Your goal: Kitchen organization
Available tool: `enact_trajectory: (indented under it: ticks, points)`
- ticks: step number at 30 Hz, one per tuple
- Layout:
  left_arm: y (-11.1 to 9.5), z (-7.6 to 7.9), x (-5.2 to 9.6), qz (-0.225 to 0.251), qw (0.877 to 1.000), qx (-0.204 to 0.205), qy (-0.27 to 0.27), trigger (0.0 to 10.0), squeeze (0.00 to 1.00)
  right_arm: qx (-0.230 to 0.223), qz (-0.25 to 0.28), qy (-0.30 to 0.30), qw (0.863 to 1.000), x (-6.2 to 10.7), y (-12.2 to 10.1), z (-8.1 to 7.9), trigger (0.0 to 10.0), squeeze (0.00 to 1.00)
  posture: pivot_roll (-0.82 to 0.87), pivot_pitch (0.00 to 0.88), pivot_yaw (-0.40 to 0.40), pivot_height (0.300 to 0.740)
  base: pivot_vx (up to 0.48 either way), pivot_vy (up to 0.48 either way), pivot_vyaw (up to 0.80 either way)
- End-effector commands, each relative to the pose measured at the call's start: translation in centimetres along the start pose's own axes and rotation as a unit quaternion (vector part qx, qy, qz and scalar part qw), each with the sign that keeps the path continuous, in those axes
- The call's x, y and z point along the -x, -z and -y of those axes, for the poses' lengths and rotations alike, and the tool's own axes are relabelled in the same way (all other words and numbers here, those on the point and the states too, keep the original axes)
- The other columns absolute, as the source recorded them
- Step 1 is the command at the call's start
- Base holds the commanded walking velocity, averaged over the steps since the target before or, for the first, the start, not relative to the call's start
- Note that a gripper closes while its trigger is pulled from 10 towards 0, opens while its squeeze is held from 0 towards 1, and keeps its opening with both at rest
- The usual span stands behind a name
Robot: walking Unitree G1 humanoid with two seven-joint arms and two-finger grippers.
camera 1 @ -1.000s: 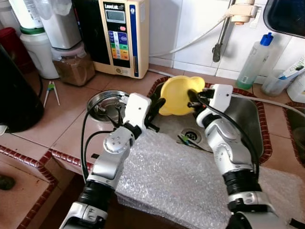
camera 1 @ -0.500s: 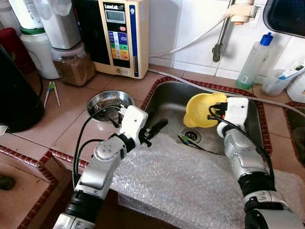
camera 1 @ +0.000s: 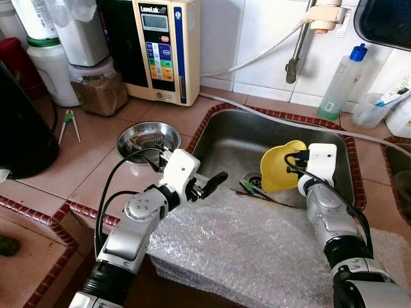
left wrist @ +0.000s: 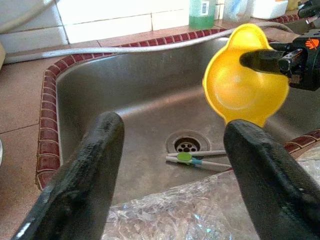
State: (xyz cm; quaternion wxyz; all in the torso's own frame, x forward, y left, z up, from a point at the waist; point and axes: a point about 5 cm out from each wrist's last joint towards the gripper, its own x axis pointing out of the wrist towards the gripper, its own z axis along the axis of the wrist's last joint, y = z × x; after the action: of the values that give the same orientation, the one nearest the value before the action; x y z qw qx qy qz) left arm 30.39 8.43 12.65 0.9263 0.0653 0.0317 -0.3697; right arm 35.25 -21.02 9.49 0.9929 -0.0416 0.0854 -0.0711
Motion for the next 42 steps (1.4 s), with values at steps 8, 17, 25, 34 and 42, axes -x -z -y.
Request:
enact_trajectory:
  ticks: [8, 17, 25, 34, 42]
  points:
    - [-0.2, 0.6, -0.3, -0.003, 1.0, -0.008, 0.002, 10.0, 1.0, -0.008, 0.026, -0.005, 1.0, -0.3, -1.0, -0.7, 10.0, 1.0, -0.04, 0.0, 0.028, 0.74, 0.0, 0.0, 0.0]
    - [-0.3, 0.5, -0.2, -0.003, 1.0, -0.019, 0.001, 10.0, 1.0, -0.044, -0.004, -0.081, 0.996, -0.2, -0.4, -2.4, 10.0, 1.0, -0.03, 0.0, 0.027, 0.74, 0.0, 0.0, 0.0]
    - [-0.2, 0.7, -0.1, -0.004, 1.0, -0.019, 0.0, 10.0, 1.0, -0.111, -0.007, -0.139, 0.984, -0.1, -0.6, -3.5, 10.0, 1.0, -0.03, 0.0, 0.026, 0.74, 0.0, 0.0, 0.0]
    - [-0.3, 0.8, -0.1, -0.003, 1.0, -0.014, -0.002, 10.0, 1.0, -0.14, 0.009, -0.17, 0.975, -0.1, -1.3, -3.9, 10.0, 1.0, -0.03, 0.0, 0.027, 0.74, 0.0, 0.0, 0.0]
    - [-0.3, 0.9, -0.2, -0.001, 1.0, -0.012, -0.006, 10.0, 1.0, -0.077, 0.045, -0.163, 0.983, 0.3, -1.7, -3.7, 10.0, 1.0, -0.04, 0.0, 0.029, 0.74, 0.0, 0.0, 0.0]
